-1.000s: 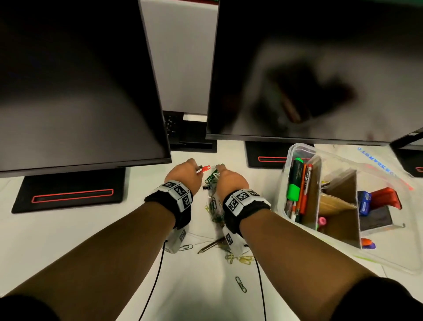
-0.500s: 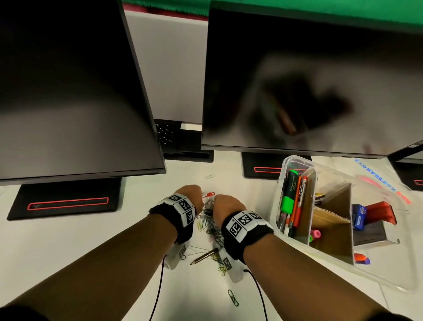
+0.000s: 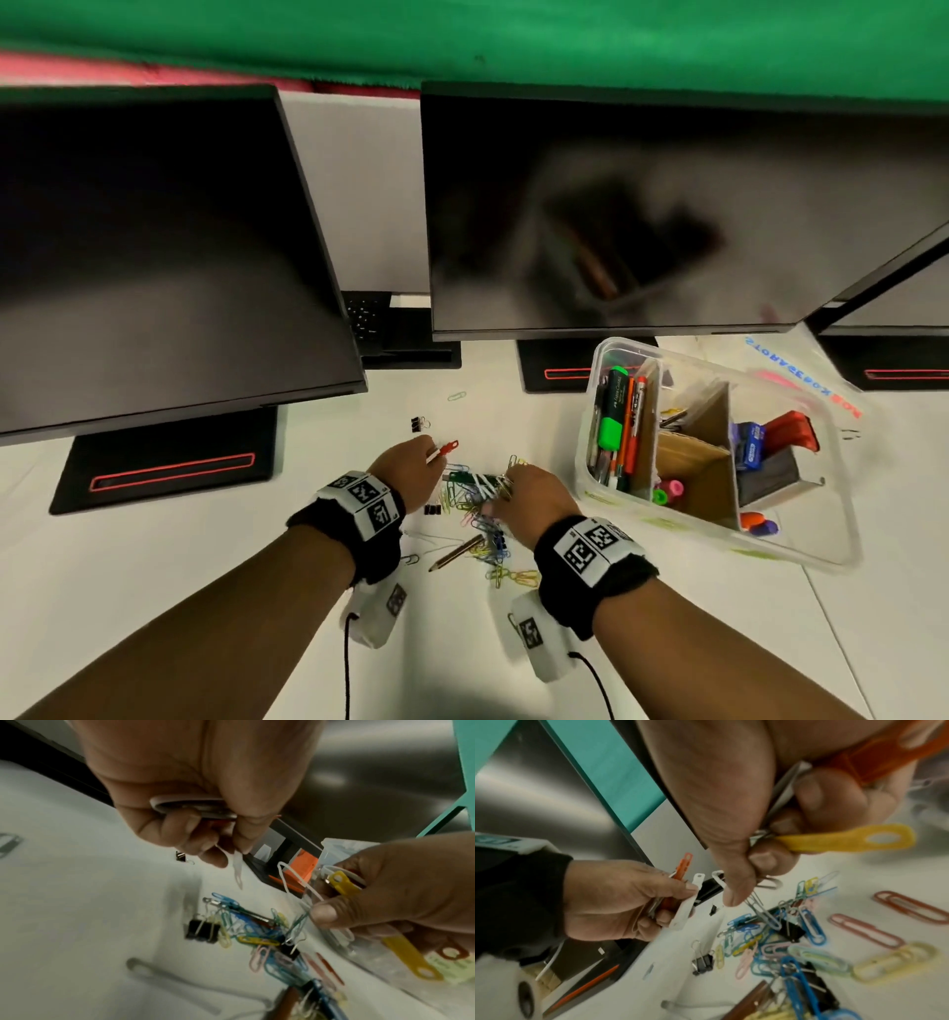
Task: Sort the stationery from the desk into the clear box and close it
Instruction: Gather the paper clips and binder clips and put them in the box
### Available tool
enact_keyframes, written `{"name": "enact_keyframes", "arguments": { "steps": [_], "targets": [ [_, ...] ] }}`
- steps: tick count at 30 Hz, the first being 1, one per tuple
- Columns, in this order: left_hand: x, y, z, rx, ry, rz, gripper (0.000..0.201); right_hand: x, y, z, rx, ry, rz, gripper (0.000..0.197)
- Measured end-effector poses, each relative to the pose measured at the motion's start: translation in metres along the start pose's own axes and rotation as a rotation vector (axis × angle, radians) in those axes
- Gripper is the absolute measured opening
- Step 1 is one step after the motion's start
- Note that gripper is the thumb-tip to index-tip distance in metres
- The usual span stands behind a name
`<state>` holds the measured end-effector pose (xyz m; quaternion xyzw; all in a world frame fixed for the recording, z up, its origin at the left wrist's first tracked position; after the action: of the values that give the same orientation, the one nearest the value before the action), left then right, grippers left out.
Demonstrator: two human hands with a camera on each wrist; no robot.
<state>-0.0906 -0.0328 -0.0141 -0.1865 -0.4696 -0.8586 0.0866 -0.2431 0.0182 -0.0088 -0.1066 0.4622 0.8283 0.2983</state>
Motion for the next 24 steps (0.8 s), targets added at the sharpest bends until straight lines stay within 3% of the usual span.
{"name": "enact_keyframes", "arguments": {
  "steps": [7,13,19,24],
  "targets": [
    [0.041,0.03,0.021,0.159,-0.082,0.299,0.008,-0.016,0.024,0.03,0.158,0.169,-0.199,0.029],
    [0.086,0.041,0.026,0.222,-0.157,0.419,0.015,-0.005,0.066,0.036,0.179,0.238,-0.579,0.021],
    [0.12,0.032,0.041,0.081,-0.179,0.424,0.021,0.017,0.106,0.045,-0.023,0.165,-1.056,0.012],
    [0.138,0.027,0.05,0.023,-0.148,0.463,0.024,0.028,0.117,0.045,-0.102,0.128,-1.106,0.011]
  ]
}}
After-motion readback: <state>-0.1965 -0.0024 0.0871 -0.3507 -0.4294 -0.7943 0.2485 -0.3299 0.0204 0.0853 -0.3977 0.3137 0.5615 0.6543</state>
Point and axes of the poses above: each hand's wrist, its own z-axis away from the middle knuckle, its own y-axis out of the back of the hand, x = y × z, the point moved 3 cm from there along -z, towards the middle knuckle, and after that the axes turned 7 degrees about -z, right-handed, at the moved point
